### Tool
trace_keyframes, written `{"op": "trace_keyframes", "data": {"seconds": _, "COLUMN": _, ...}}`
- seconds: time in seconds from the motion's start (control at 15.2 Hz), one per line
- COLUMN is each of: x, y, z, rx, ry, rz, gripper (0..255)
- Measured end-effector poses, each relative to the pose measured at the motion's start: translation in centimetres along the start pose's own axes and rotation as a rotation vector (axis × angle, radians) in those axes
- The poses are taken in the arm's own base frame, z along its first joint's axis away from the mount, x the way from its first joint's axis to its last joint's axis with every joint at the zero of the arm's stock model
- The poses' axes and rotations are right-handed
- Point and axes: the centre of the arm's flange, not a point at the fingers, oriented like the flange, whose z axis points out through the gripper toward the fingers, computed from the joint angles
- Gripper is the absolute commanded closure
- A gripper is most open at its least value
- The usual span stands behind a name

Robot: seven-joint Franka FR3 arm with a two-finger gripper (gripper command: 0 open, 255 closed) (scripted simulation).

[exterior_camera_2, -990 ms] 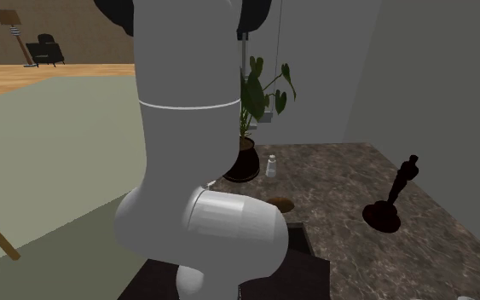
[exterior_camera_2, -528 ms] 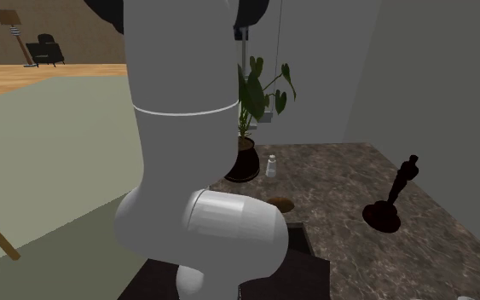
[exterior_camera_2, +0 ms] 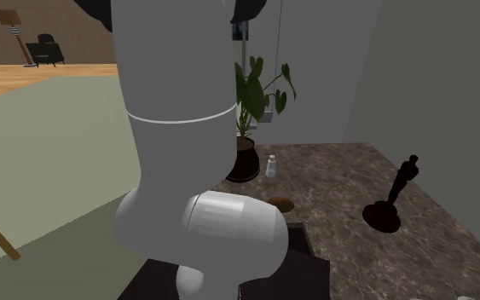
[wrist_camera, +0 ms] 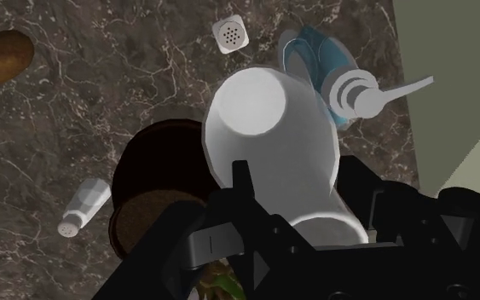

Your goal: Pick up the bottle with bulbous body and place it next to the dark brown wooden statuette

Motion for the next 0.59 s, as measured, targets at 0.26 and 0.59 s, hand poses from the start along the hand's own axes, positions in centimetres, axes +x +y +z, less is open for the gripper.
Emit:
{"op": "trace_keyframes", "data": {"seconds": 0.26, "x": 0.1, "y": 0.0, "z": -2.1, "rx": 0.000, "ry": 0.000, "rz": 0.000, "gripper": 255}}
{"op": "trace_keyframes", "data": {"seconds": 0.59, "x": 0.3, "y": 0.1, "z": -4.7, "rx": 0.000, "ry": 0.000, "rz": 0.000, "gripper": 255}}
